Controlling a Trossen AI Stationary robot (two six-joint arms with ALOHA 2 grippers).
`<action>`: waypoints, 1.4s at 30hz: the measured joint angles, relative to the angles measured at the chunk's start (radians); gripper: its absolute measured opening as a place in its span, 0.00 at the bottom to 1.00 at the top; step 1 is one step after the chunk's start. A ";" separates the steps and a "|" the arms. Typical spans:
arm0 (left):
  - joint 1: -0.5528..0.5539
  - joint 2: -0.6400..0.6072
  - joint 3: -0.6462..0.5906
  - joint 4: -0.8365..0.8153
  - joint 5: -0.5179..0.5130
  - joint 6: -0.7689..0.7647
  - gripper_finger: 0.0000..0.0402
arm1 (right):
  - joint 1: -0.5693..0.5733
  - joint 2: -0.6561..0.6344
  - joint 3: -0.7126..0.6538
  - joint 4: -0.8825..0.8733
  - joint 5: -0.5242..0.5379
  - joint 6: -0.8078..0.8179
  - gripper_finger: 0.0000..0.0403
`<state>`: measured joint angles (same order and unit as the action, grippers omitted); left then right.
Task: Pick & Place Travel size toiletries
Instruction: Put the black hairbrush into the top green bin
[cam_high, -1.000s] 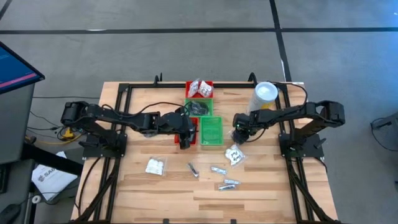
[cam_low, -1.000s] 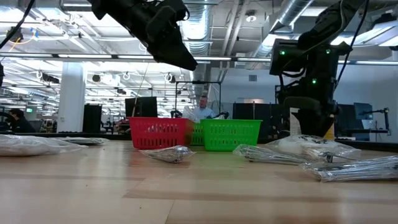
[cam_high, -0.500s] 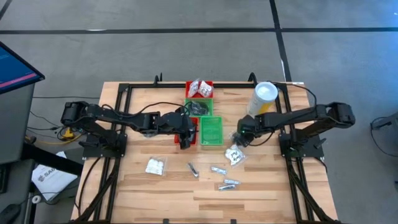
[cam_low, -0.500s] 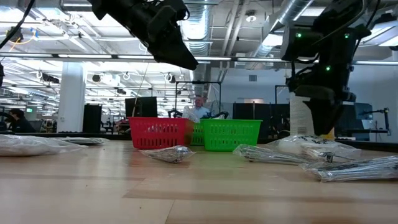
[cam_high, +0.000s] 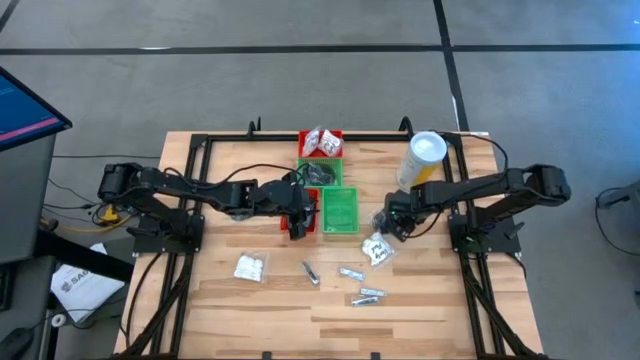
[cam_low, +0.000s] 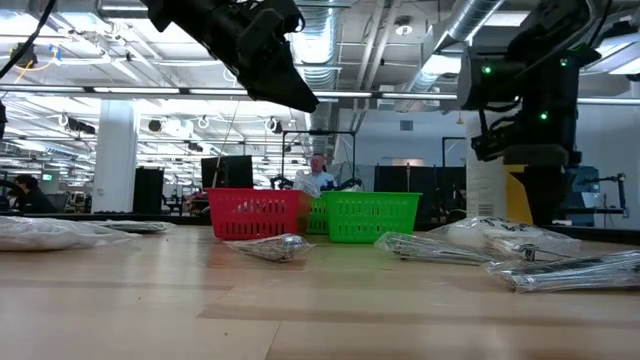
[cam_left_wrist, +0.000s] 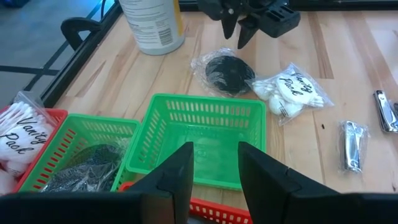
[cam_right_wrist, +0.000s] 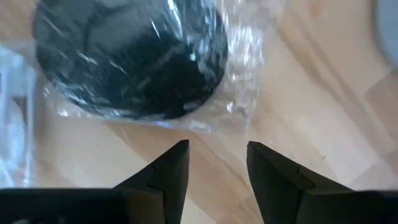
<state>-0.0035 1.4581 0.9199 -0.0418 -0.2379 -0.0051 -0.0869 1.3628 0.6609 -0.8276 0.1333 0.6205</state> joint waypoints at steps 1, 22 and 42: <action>0.000 0.000 0.000 0.000 0.000 0.000 0.29 | -0.004 0.000 -0.009 0.001 -0.010 -0.002 0.37; -0.001 0.000 0.000 0.007 0.000 0.000 0.29 | -0.138 -0.002 -0.103 0.193 -0.065 -0.185 0.34; -0.001 0.000 0.000 0.007 0.000 0.000 0.29 | -0.205 0.000 -0.078 0.264 -0.023 -0.159 0.34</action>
<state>-0.0044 1.4582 0.9199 -0.0349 -0.2379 -0.0052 -0.2921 1.3632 0.5831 -0.5632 0.1101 0.4614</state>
